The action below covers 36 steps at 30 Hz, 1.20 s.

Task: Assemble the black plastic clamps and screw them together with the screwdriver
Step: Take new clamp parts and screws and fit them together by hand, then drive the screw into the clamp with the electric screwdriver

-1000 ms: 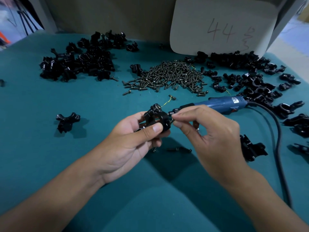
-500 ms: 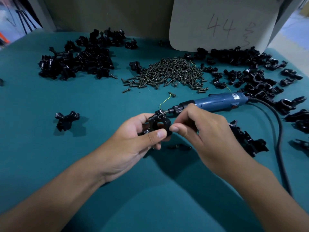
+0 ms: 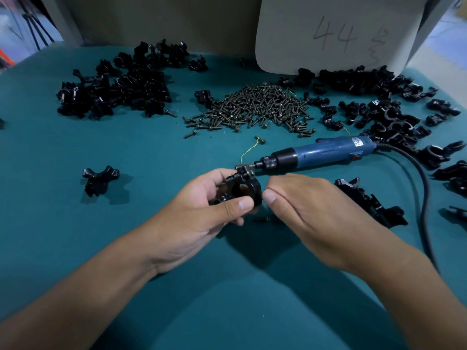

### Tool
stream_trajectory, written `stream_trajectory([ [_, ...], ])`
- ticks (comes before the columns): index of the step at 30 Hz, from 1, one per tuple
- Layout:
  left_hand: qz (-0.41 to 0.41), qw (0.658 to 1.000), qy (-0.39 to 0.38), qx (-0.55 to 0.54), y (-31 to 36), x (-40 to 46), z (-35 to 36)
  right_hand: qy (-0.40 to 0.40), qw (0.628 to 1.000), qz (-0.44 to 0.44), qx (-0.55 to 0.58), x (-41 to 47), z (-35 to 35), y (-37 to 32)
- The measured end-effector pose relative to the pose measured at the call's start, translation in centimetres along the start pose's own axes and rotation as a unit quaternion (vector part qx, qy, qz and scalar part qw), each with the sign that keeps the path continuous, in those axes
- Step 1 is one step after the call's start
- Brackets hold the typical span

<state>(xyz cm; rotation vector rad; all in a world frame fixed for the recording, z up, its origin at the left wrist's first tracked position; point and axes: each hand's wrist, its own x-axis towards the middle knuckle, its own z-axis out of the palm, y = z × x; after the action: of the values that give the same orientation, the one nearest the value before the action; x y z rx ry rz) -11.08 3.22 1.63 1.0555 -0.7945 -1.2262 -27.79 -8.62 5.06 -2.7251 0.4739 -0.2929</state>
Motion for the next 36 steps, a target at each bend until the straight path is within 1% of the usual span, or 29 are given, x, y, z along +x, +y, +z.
stream_trajectory([
  [3, 0.002, 0.999, 0.0, 0.04, 0.0, 0.0, 0.0, 0.005, 0.999, 0.033, -0.015, -0.1, 0.3, -0.1],
  [7, -0.002, 0.999, 0.007, 0.052, 0.1, 0.0, 0.0, 0.029, 0.999, 0.021, -0.015, -0.6, -0.4, -0.2],
  [10, 0.004, 0.999, 0.008, 0.046, 0.1, -0.1, 0.0, 0.017, 0.999, 0.005, -0.027, -0.2, -0.3, -0.2],
  [12, 0.0, 0.999, 0.002, 0.051, 0.0, -0.1, 0.1, 0.013, 0.999, 0.016, -0.034, 0.0, 0.1, -0.1],
  [14, -0.001, 0.999, 0.002, 0.054, -0.1, -0.1, 0.2, 0.028, 0.999, 0.025, -0.026, -0.2, 0.2, 0.3],
  [18, 0.003, 1.0, 0.008, 0.013, 0.1, -0.2, 0.3, 0.027, 1.0, 0.001, 0.007, -0.7, -0.1, 0.7],
  [21, 0.0, 1.0, -0.001, -0.025, 0.0, -0.2, 0.1, 0.016, 1.0, 0.004, 0.021, -0.1, 0.4, 0.6],
  [23, 0.002, 1.0, -0.012, -0.029, -0.2, -0.2, 0.0, 0.029, 0.999, 0.002, 0.022, 0.1, 0.8, 0.4],
  [26, 0.005, 1.0, -0.007, 0.007, -0.6, -0.2, -0.1, 0.039, 0.997, 0.03, 0.062, 0.2, 1.3, 0.4],
  [29, 0.007, 0.997, 0.016, 0.08, -0.6, -0.1, -0.5, 0.005, 0.992, 0.076, 0.103, 0.1, 1.4, 0.4],
  [30, 0.008, 0.996, 0.019, 0.083, -0.4, 0.1, -0.5, -0.003, 0.992, 0.078, 0.096, 0.1, 1.0, 0.4],
  [32, -0.006, 0.999, 0.022, 0.05, -0.8, 0.0, -0.7, -0.013, 0.995, 0.063, 0.072, -0.1, 0.8, 0.5],
  [34, -0.016, 1.0, 0.015, 0.011, -0.8, -0.1, -0.7, -0.018, 0.998, 0.045, 0.025, 0.0, 0.2, 0.2],
  [36, -0.015, 1.0, 0.007, -0.005, -0.7, -0.1, -0.8, -0.017, 0.999, 0.044, -0.027, 0.7, 0.1, -0.3],
])
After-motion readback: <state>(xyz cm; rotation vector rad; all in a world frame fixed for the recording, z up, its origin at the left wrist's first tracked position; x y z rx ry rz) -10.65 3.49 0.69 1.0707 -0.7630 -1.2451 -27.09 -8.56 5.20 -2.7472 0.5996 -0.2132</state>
